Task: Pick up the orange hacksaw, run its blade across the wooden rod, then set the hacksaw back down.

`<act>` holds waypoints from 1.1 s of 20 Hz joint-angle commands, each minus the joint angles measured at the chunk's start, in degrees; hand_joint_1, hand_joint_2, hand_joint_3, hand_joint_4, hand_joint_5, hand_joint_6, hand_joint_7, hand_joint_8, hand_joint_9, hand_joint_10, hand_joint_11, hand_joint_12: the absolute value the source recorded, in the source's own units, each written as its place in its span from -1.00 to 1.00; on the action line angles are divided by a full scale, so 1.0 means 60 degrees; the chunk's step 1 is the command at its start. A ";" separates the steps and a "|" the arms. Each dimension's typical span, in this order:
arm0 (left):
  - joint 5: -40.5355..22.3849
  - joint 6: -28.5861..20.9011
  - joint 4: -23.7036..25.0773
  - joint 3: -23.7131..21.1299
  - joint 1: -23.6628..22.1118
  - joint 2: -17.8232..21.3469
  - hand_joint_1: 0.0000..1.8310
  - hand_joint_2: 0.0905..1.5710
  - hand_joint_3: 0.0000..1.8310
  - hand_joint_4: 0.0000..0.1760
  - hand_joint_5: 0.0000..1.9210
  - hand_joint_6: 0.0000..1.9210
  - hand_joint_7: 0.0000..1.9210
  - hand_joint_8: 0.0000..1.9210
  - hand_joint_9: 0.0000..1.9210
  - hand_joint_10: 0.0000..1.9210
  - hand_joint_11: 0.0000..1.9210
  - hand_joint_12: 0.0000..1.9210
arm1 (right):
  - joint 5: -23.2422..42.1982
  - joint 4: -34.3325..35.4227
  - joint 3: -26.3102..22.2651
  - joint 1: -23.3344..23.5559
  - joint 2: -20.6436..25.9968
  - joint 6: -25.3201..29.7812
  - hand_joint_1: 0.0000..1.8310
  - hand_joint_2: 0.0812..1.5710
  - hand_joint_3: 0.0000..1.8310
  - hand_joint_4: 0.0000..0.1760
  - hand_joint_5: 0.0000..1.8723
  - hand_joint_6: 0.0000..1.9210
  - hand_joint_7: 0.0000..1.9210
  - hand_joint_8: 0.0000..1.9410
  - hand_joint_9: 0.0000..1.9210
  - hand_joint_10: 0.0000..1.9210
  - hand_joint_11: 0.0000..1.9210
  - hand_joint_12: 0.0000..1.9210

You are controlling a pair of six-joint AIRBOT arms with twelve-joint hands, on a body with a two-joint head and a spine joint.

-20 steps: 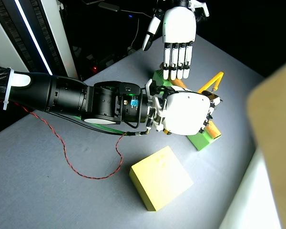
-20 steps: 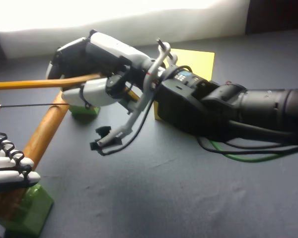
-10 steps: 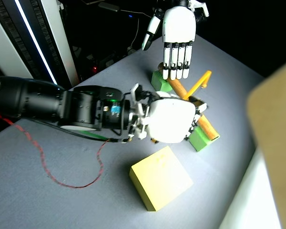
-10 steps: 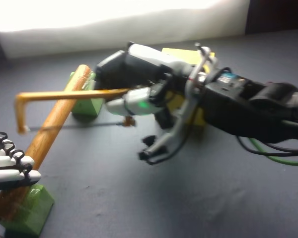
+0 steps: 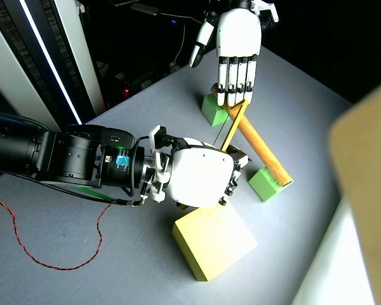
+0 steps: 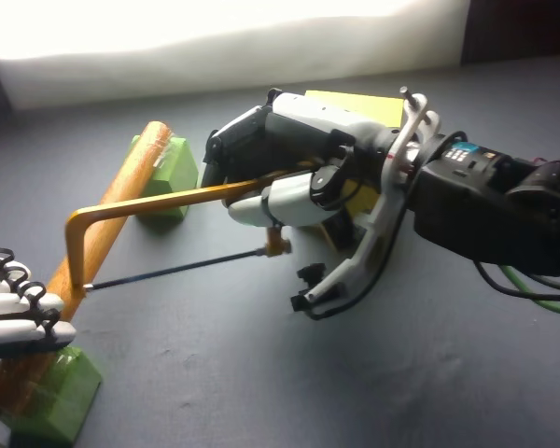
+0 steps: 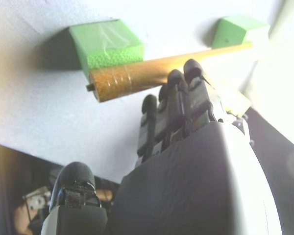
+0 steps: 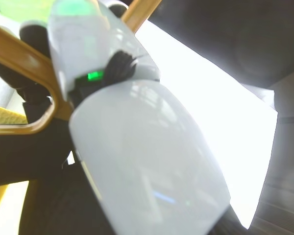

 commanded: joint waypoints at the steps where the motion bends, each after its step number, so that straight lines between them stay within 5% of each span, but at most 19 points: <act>1: -0.0278 0.0001 -0.0111 -0.0003 -0.0065 0.0011 -1.00 0.45 -1.00 -1.00 -0.90 -1.00 -0.90 -1.00 -0.91 -1.00 -1.00 -0.82 | 0.1168 0.0000 -0.0091 0.0089 0.0128 0.0003 0.50 0.43 -1.00 -1.00 -0.15 0.08 -0.05 0.10 -0.01 0.34 -0.07 0.31; 5: -0.0278 0.0001 -0.0111 -0.0009 -0.0065 0.0021 -1.00 0.45 -1.00 -1.00 -0.90 -1.00 -0.91 -1.00 -0.92 -1.00 -1.00 -0.84 | 0.1657 0.0002 -0.0688 -0.0046 0.0841 -0.0521 0.50 0.44 -1.00 -1.00 -0.17 0.10 -0.06 0.13 -0.01 0.34 -0.06 0.30; 12: -0.0277 0.0001 -0.0111 -0.0009 -0.0068 0.0021 -1.00 0.45 -1.00 -1.00 -0.87 -1.00 -0.88 -0.99 -0.90 -1.00 -1.00 -0.77 | 0.2263 0.0008 -0.1909 -0.0557 0.2200 -0.3012 0.50 0.43 -1.00 -1.00 -0.17 0.10 -0.05 0.11 -0.01 0.34 -0.07 0.32; 17: -0.0277 0.0001 -0.0111 -0.0015 -0.0074 0.0020 -1.00 0.45 -1.00 -1.00 -0.87 -1.00 -0.88 -1.00 -0.89 -1.00 -1.00 -0.75 | 0.3392 0.2944 -0.2931 -0.1253 0.2514 -0.7267 0.50 0.42 -1.00 -1.00 -0.15 0.08 -0.04 0.11 0.00 0.31 -0.07 0.30; 22: -0.0262 0.0001 -0.0111 -0.0030 -0.0086 0.0016 -1.00 0.45 -1.00 -1.00 -0.88 -0.99 -0.91 -1.00 -0.92 -0.99 -1.00 -0.85 | 0.4833 0.3673 -0.2981 -0.1810 0.2306 -0.7312 0.50 0.43 -1.00 -1.00 -0.15 0.08 -0.06 0.12 0.00 0.31 -0.07 0.29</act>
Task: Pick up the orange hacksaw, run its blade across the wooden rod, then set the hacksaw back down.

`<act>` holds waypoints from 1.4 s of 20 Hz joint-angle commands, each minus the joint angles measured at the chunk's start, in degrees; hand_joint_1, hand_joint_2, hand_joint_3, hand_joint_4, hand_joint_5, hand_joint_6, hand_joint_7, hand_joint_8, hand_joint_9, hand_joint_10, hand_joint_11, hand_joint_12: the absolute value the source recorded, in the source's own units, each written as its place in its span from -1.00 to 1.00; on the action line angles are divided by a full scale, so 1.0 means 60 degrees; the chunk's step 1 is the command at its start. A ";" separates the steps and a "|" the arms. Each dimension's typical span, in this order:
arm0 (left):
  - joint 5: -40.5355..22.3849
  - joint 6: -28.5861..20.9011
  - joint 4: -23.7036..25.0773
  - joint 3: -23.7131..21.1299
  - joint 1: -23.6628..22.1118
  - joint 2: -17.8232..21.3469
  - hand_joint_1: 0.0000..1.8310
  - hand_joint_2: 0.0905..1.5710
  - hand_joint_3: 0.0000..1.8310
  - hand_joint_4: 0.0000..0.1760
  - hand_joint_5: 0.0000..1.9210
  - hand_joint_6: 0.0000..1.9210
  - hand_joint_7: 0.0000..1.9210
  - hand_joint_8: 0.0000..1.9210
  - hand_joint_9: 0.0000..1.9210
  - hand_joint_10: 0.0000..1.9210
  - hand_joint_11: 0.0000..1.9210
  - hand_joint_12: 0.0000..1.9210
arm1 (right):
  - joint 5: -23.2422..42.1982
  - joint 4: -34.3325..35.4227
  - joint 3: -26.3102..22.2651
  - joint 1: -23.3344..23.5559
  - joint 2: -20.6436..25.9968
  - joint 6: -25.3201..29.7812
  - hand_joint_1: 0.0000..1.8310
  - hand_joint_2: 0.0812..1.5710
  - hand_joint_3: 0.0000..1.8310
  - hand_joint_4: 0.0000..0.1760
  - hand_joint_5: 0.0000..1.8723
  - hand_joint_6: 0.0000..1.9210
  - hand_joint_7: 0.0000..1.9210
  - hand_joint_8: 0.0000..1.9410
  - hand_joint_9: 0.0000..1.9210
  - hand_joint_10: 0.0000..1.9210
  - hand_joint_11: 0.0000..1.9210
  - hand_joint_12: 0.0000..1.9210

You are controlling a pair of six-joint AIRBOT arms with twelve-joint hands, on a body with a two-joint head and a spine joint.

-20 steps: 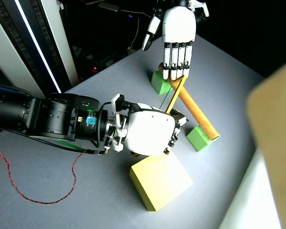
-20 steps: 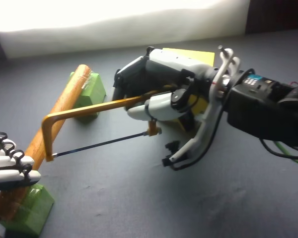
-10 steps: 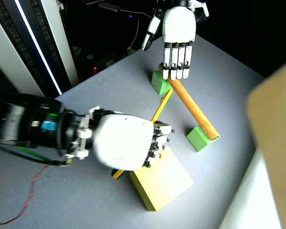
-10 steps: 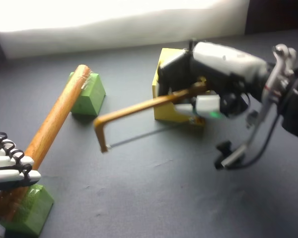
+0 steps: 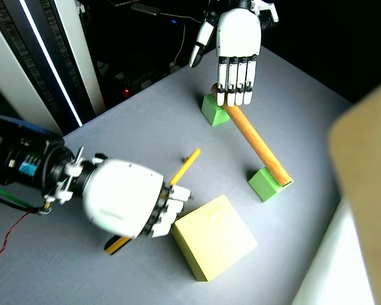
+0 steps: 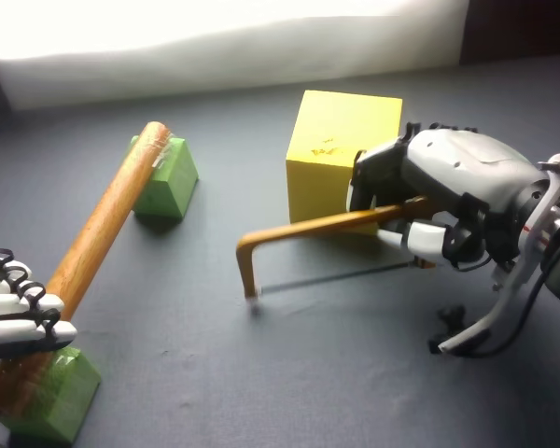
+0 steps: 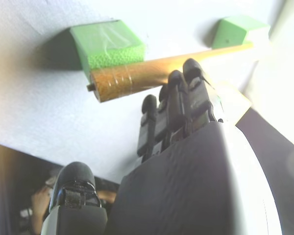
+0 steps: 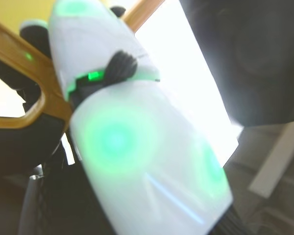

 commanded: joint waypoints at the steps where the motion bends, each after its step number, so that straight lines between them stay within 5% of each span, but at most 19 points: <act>1: -0.0261 0.0001 -0.0111 -0.0030 -0.0087 0.0014 -1.00 0.45 -1.00 -1.00 -0.88 -1.00 -0.91 -1.00 -0.92 -0.99 -1.00 -0.85 | 0.1409 -0.0411 -0.0026 0.0013 -0.0009 0.0114 0.50 0.43 -1.00 -1.00 -0.15 0.09 -0.07 0.14 0.00 0.30 -0.06 0.26; 11: -0.0233 0.0001 -0.0111 -0.0063 -0.0086 -0.0001 -1.00 0.45 -1.00 -1.00 -0.87 -1.00 -0.90 -1.00 -0.92 -1.00 -1.00 -0.86 | 0.2229 -0.0275 -0.0582 -0.0717 -0.0099 0.0602 0.50 0.42 -1.00 -1.00 -0.16 0.13 -0.03 0.08 0.00 0.28 -0.08 0.27; 16: -0.0233 0.0001 -0.0111 -0.0090 -0.0108 -0.0004 -1.00 0.45 -1.00 -1.00 -0.87 -1.00 -0.89 -0.99 -0.90 -1.00 -0.99 -0.85 | 0.2357 -0.0087 -0.0651 -0.1218 -0.0087 0.0774 0.49 0.47 -1.00 -1.00 -0.27 0.19 -0.12 0.26 0.00 0.35 -0.13 0.30; 17: -0.0233 0.0001 -0.0111 -0.0090 -0.0108 -0.0004 -1.00 0.45 -1.00 -1.00 -0.88 -1.00 -0.90 -1.00 -0.91 -1.00 -1.00 -0.84 | 0.2449 -0.0087 -0.0675 -0.1325 -0.0072 0.0777 0.32 0.54 -1.00 -1.00 -0.28 0.34 -0.14 0.38 -0.15 0.02 -0.22 0.34; 18: -0.0233 0.0001 -0.0111 -0.0090 -0.0110 -0.0004 -1.00 0.45 -1.00 -1.00 -0.88 -1.00 -0.90 -1.00 -0.91 -1.00 -1.00 -0.82 | 0.2538 -0.0087 -0.0713 -0.1426 -0.0061 0.0780 0.29 0.48 -1.00 -1.00 -0.35 -0.34 -0.29 -0.23 -0.20 -0.15 -0.31 0.36; 20: -0.0233 0.0001 -0.0111 -0.0091 -0.0112 -0.0004 -1.00 0.46 -1.00 -1.00 -0.86 -0.99 -0.88 -0.99 -0.90 -0.99 -1.00 -0.82 | 0.2605 -0.0089 -0.0773 -0.1507 -0.0030 0.0781 0.22 0.47 -1.00 -1.00 -0.30 -0.89 -0.24 -0.82 -0.25 -0.48 -0.47 0.32; 22: -0.0233 0.0001 -0.0111 -0.0094 -0.0112 -0.0004 -1.00 0.46 -1.00 -1.00 -0.86 -1.00 -0.88 -1.00 -0.89 -1.00 -1.00 -0.82 | 0.2610 -0.0102 -0.0874 -0.1539 0.0017 0.0780 0.16 0.46 -1.00 -1.00 -0.33 -0.99 -0.31 -0.98 -0.30 -0.73 -0.59 0.32; 25: -0.0233 0.0001 -0.0111 -0.0093 -0.0118 -0.0010 -1.00 0.46 -1.00 -1.00 -0.84 -1.00 -0.87 -1.00 -0.89 -1.00 -1.00 -0.79 | 0.2699 -0.0192 -0.0941 -0.1400 0.0116 0.0778 0.12 0.44 -1.00 -1.00 -0.35 -1.00 -0.35 -1.00 -0.34 -0.84 -0.65 0.32; 26: -0.0233 0.0001 -0.0111 -0.0090 -0.0137 -0.0022 -1.00 0.46 -1.00 -1.00 -0.84 -1.00 -0.87 -1.00 -0.89 -1.00 -1.00 -0.79 | 0.2725 -0.0198 -0.0974 -0.1305 0.0173 0.0778 0.06 0.40 -1.00 -1.00 -0.49 -1.00 -0.50 -1.00 -0.49 -0.94 -0.83 0.30; 28: -0.0233 0.0001 -0.0111 -0.0089 -0.0175 -0.0036 -1.00 0.46 -1.00 -1.00 -0.86 -1.00 -0.88 -1.00 -0.90 -1.00 -1.00 -0.81 | 0.2772 -0.0199 -0.1033 -0.1135 0.0277 0.0778 -0.21 0.25 -1.00 -1.00 -0.92 -1.00 -0.92 -1.00 -0.89 -1.00 -1.00 -0.20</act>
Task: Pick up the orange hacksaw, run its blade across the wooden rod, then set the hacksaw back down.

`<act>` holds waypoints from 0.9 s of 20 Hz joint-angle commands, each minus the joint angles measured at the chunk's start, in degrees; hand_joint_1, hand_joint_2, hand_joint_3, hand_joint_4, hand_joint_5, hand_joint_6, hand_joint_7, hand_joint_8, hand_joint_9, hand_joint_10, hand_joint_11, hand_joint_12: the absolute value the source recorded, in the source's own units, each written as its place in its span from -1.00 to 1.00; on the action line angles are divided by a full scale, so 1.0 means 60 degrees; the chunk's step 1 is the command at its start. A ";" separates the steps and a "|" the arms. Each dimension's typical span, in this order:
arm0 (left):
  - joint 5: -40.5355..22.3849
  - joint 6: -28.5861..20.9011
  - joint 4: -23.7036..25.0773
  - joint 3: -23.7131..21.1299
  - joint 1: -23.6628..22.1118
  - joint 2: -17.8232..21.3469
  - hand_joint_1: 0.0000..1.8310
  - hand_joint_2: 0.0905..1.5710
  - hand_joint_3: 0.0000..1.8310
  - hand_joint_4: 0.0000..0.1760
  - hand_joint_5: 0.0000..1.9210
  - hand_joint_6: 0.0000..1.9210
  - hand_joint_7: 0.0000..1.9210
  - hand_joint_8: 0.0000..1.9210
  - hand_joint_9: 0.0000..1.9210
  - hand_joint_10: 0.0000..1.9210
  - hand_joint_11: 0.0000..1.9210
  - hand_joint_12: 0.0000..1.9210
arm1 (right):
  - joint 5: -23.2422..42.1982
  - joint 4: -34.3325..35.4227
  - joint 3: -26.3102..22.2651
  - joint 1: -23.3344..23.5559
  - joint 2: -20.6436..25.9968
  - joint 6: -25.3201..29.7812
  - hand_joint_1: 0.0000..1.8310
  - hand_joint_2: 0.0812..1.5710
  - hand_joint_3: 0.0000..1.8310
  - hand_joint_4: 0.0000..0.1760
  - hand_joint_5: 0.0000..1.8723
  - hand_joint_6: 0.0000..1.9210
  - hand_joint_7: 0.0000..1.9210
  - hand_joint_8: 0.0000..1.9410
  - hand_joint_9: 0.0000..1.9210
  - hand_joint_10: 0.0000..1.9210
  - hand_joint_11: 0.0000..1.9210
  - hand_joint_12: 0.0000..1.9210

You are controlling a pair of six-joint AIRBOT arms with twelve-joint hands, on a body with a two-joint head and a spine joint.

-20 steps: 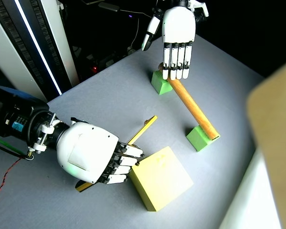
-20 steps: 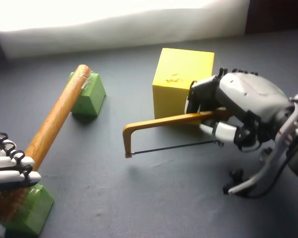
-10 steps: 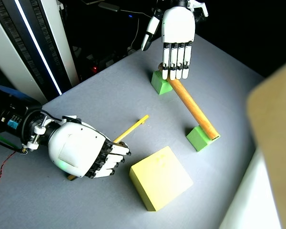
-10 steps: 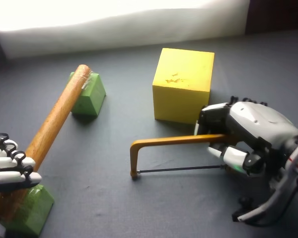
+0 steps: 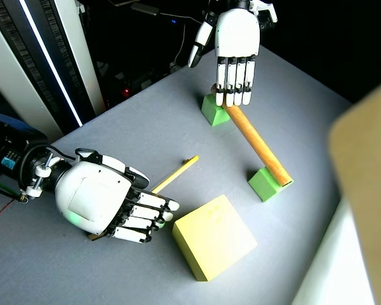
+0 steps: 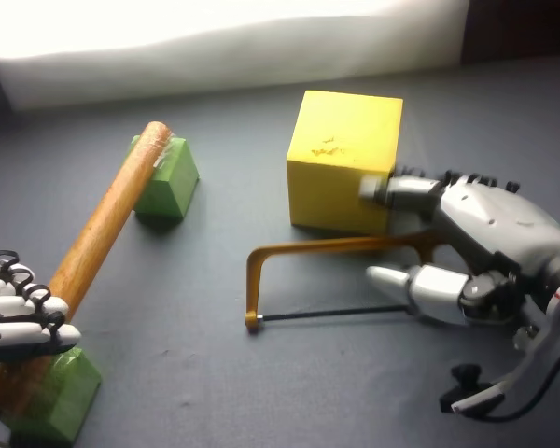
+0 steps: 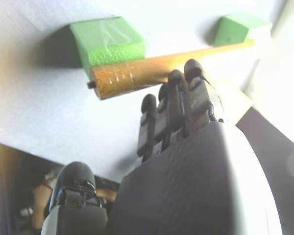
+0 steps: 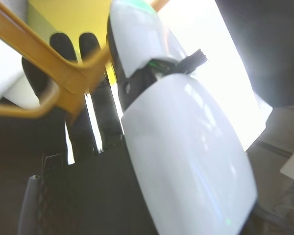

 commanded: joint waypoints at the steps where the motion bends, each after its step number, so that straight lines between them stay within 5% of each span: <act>1: -0.0282 0.0001 -0.0108 -0.0012 -0.0087 0.0015 -1.00 0.45 -1.00 -1.00 -0.86 -1.00 -0.89 -1.00 -0.90 -1.00 -1.00 -0.80 | 0.1221 -0.0477 0.0004 0.0200 0.0103 0.0056 -0.22 0.24 -1.00 -1.00 -0.97 -1.00 -0.98 -1.00 -0.94 -1.00 -1.00 -0.34; 3: -0.0295 0.0001 -0.0108 0.0006 -0.0099 0.0012 -1.00 0.45 -1.00 -1.00 -0.87 -1.00 -0.89 -1.00 -0.91 -1.00 -1.00 -0.82 | 0.1239 -0.0486 -0.0055 0.0344 0.0245 0.0055 -0.26 0.21 -1.00 -1.00 -1.00 -1.00 -1.00 -1.00 -1.00 -1.00 -1.00 -0.49; 12: -0.0845 0.0002 -0.0108 0.0213 -0.0178 -0.0089 -1.00 0.46 -1.00 -1.00 -0.86 -1.00 -0.89 -1.00 -0.91 -1.00 -1.00 -0.80 | -0.0444 -0.3149 -0.0151 0.1480 0.1248 0.0601 -0.51 0.22 -0.99 -1.00 -0.96 -0.99 -0.97 -0.99 -0.93 -0.99 -1.00 -0.33; 18: -0.2223 0.0002 -0.0109 0.0742 0.0066 -0.0150 -1.00 0.47 -1.00 -1.00 -0.84 -1.00 -0.85 -1.00 -0.87 -0.99 -1.00 -0.72 | -0.1310 -0.8248 0.0348 0.1633 0.1580 0.4240 -0.52 0.30 -1.00 -1.00 -0.76 -0.99 -0.76 -0.99 -0.74 -0.99 -0.98 -0.02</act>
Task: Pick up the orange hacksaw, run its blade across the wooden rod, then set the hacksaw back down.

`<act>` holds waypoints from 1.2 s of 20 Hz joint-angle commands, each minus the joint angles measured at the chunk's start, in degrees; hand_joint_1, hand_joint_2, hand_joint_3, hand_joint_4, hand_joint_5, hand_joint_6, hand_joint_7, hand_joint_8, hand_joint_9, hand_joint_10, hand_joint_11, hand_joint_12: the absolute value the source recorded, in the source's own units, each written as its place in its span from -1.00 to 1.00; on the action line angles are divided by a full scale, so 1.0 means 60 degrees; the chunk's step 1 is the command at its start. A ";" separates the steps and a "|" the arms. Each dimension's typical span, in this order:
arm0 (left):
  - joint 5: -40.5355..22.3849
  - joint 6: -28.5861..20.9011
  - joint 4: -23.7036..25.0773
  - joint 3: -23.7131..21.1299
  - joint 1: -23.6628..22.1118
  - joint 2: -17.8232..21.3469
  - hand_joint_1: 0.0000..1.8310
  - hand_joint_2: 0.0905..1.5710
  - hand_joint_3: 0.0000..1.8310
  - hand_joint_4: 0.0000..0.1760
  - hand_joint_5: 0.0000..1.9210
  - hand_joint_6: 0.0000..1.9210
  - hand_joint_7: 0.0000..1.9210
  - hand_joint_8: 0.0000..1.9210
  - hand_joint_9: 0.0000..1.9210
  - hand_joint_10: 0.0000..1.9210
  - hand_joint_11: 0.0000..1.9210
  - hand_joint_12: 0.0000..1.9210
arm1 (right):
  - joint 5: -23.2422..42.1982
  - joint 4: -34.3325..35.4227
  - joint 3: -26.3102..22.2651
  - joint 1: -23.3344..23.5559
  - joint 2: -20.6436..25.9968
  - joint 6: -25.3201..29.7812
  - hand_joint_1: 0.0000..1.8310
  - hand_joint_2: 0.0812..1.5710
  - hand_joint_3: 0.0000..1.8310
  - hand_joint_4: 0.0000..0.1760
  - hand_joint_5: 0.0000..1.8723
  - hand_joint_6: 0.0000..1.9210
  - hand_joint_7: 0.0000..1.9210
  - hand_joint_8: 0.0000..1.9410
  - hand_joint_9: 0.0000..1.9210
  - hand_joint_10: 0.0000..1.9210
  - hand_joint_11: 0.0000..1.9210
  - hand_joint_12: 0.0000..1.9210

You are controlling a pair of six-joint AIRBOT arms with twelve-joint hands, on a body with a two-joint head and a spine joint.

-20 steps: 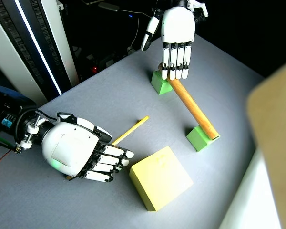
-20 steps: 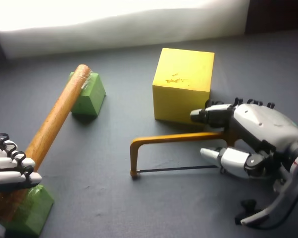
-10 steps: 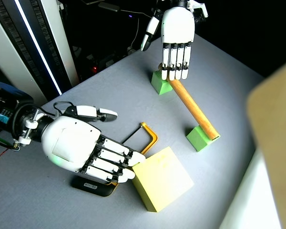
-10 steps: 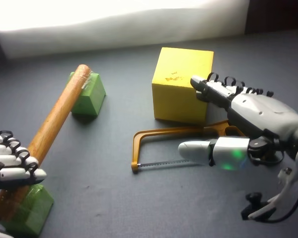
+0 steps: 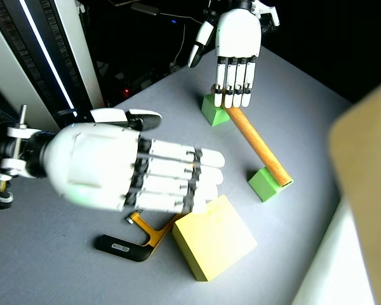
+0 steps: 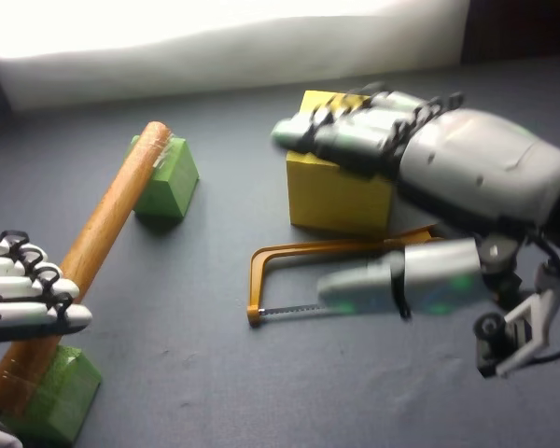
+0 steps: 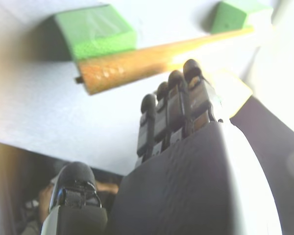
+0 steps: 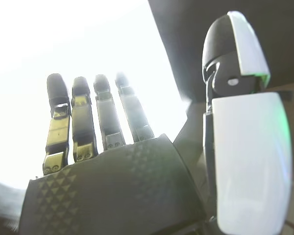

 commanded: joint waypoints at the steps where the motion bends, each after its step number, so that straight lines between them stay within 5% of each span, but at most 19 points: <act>1: -0.0972 0.0004 -0.0225 0.0089 -0.0028 -0.0013 -1.00 0.48 -1.00 -1.00 -0.81 -1.00 -0.84 -1.00 -0.85 -0.99 -1.00 -0.66 | 0.1090 -0.0897 0.0207 0.0030 0.0101 0.0889 -0.50 0.31 -1.00 -1.00 -0.64 -0.99 -0.65 -0.99 -0.63 -0.98 -0.90 0.03; 5: -0.2346 0.0118 -0.0863 0.0268 -0.0059 -0.0051 -0.96 0.55 -1.00 -0.81 -0.61 -0.99 -0.67 -0.99 -0.62 -0.98 -1.00 -0.29 | 0.2165 -0.5792 0.1235 0.0292 0.0150 0.3823 -0.49 0.37 -1.00 -1.00 -0.24 -0.97 -0.15 -0.95 -0.11 -0.83 -0.50 0.24; 6: -0.2778 0.0149 -0.1248 0.0289 -0.0066 -0.0058 -0.83 0.58 -1.00 -1.00 -0.36 -0.97 -0.33 -0.95 -0.27 -0.88 -0.76 0.06 | 0.2653 -0.6622 0.1465 0.0343 0.0178 0.4085 -0.55 0.47 -1.00 -1.00 0.03 -0.82 0.08 -0.53 -0.05 0.03 -0.23 0.57; 7: -0.3509 0.0149 -0.1364 0.0369 -0.0049 -0.0086 -0.76 0.58 -1.00 -1.00 -0.20 -0.92 -0.12 -0.90 -0.12 -0.71 -0.55 0.17 | 0.3120 -0.7157 0.1668 0.0340 0.0183 0.4101 -0.53 0.50 -0.99 -1.00 -0.02 -0.31 0.02 0.17 -0.03 0.53 -0.11 0.87; 8: -0.3730 0.0149 -0.1363 0.0408 -0.0038 -0.0091 -0.76 0.58 -1.00 -1.00 -0.20 -0.92 -0.12 -0.90 -0.12 -0.71 -0.55 0.17 | 0.3302 -0.7355 0.1739 0.0342 0.0192 0.4080 -0.53 0.50 -0.99 -1.00 -0.02 -0.31 0.02 0.17 -0.03 0.53 -0.11 0.87; 9: -0.4236 0.0149 -0.1364 0.0511 -0.0012 -0.0103 -0.70 0.66 -1.00 -1.00 -0.29 -0.13 -0.12 -0.22 -0.21 0.17 -0.37 0.55 | 0.3632 -0.7767 0.1889 0.0422 0.0231 0.3874 -0.47 0.53 -1.00 -1.00 -0.23 0.43 -0.04 0.79 0.08 0.96 0.13 0.99; 10: -0.4513 0.0149 -0.1364 0.0589 0.0009 -0.0120 -0.64 0.66 -1.00 -1.00 -0.34 0.43 -0.16 0.35 -0.20 0.59 -0.29 0.81 | 0.3763 -0.8062 0.1978 0.0542 0.0272 0.3941 -0.49 0.56 -1.00 -1.00 -0.25 0.73 -0.01 0.96 0.15 0.99 0.25 1.00; 11: -0.4867 0.0149 -0.1359 0.0718 0.0020 -0.0158 -0.64 0.66 -1.00 -1.00 -0.34 0.43 -0.16 0.35 -0.20 0.59 -0.29 0.81 | 0.3964 -0.8228 0.2104 0.0646 0.0329 0.3926 -0.49 0.56 -1.00 -1.00 -0.25 0.73 -0.01 0.96 0.15 0.99 0.25 1.00; 13: -0.5450 0.0146 -0.1360 0.0906 0.0027 -0.0207 -0.56 0.65 -1.00 -1.00 -0.31 0.88 -0.13 0.90 -0.08 0.96 -0.06 0.99 | 0.4316 -0.8274 0.2442 0.0751 0.0367 0.3885 -0.55 0.61 -0.99 -1.00 -0.11 0.99 0.12 1.00 0.34 1.00 0.49 1.00; 14: -0.5629 0.0146 -0.1360 0.0973 0.0027 -0.0240 -0.53 0.65 -1.00 -1.00 -0.22 0.98 -0.04 0.98 0.02 0.99 0.05 1.00 | 0.4407 -0.8278 0.2588 0.0758 0.0374 0.3884 -0.56 0.63 -0.99 -1.00 -0.03 1.00 0.17 1.00 0.41 1.00 0.60 1.00; 15: -0.5852 0.0146 -0.1361 0.1010 0.0058 -0.0251 -0.47 0.65 -1.00 -1.00 0.12 1.00 0.20 1.00 0.26 1.00 0.31 1.00 | 0.4527 -0.8277 0.2756 0.0774 0.0390 0.3882 -0.57 0.66 -0.99 -1.00 0.09 1.00 0.26 1.00 0.50 1.00 0.69 1.00; 16: -0.5912 0.0146 -0.1361 0.1022 0.0075 -0.0250 -0.46 0.66 -1.00 -1.00 0.26 1.00 0.31 1.00 0.36 1.00 0.42 1.00 | 0.4570 -0.8278 0.2811 0.0775 0.0390 0.3910 -0.60 0.71 -0.99 -1.00 0.15 1.00 0.33 1.00 0.54 1.00 0.72 1.00; 24: -0.6314 0.0147 -0.1360 0.0992 0.0064 -0.0386 -0.39 0.70 -1.00 -1.00 0.34 1.00 0.41 1.00 0.44 1.00 0.51 1.00 | 0.4353 -0.8299 0.2876 0.1383 -0.0012 0.4014 -0.69 0.89 -0.99 -1.00 0.19 1.00 0.35 1.00 0.53 1.00 0.69 1.00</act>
